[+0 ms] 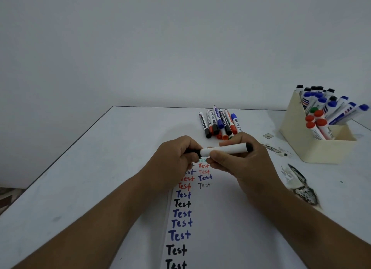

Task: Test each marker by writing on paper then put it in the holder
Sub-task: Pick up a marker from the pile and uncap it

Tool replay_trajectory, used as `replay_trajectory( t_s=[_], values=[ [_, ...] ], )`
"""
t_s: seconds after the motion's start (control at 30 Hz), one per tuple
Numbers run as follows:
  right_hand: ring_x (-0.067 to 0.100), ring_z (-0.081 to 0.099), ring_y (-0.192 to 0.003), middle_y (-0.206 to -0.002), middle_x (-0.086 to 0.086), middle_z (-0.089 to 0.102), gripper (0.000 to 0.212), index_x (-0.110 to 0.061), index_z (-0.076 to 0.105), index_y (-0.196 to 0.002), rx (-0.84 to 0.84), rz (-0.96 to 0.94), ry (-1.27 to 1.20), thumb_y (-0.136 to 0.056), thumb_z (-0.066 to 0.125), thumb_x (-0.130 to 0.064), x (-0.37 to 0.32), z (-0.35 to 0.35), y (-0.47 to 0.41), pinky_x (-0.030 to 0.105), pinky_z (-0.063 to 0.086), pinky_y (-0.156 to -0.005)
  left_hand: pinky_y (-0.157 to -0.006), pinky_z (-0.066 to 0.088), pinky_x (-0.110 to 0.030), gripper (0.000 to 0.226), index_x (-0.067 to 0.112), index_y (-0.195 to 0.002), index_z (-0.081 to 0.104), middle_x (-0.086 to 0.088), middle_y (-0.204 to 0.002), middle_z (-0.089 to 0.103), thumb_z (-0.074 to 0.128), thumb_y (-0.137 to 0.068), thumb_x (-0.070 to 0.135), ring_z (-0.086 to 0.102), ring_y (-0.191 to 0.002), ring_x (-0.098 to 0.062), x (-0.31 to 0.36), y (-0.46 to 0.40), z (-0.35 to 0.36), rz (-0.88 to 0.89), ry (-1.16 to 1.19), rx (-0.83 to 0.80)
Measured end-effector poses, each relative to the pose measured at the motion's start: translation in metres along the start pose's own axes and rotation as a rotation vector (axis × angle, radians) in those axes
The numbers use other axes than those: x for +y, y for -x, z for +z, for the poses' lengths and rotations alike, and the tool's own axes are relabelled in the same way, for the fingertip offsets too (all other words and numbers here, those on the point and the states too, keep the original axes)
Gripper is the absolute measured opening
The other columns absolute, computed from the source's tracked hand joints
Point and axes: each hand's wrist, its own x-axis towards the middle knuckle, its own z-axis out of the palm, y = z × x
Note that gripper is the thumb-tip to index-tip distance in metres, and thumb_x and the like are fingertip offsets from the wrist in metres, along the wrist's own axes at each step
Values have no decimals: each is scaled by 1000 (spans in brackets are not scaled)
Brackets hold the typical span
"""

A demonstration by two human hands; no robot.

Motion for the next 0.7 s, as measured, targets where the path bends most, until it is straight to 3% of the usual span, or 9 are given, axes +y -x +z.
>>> replay_trajectory(
  t_s=[0.2,0.37,0.47,0.57,0.63,0.7],
  values=[
    [34,76,-78,-86,20,72,24,-9,62,-90,-20,5,80,-77,80,-2,4,1,-2,43,63,-74,-64,49,-18,27,36,-91,62,13,-77,64,59,-96,9,59,-69,-2,-5,-1,0,13,-61,-9],
    [29,76,-81,-89,10,76,23,-9,65,-96,-8,16,111,-79,81,-4,4,-4,-5,42,63,-77,-75,45,-12,19,37,-113,63,21,-102,64,63,-96,27,60,-93,-1,-9,-8,-5,19,-137,-40],
    [29,75,-86,-92,8,77,22,-12,70,-95,18,3,114,-78,82,-5,3,-10,-6,46,62,-81,-94,41,-20,65,41,-135,49,23,-122,47,76,-77,54,47,-115,-1,-16,-10,-6,-51,-159,-88],
    [24,72,-84,-87,0,76,26,-29,75,-86,63,-55,256,-74,87,-9,1,-11,-6,46,60,-82,-109,36,-31,104,32,-149,38,17,-130,42,72,-61,77,35,-128,-5,-22,-14,-3,-85,-303,-183],
    [11,70,-83,-86,-10,75,28,-32,75,-82,101,-106,318,-75,86,-7,-3,-12,-8,36,58,-81,-110,39,-39,113,29,-150,36,10,-137,49,56,-59,94,42,-131,-14,-28,-17,0,-76,-457,-233],
    [4,69,-87,-87,-16,75,28,-30,74,-86,138,-172,347,-78,83,-4,-11,-14,-9,29,57,-82,-114,33,-40,125,28,-153,32,8,-150,41,29,-55,104,35,-138,-16,-34,-19,0,-75,-551,-269]
  ],
)
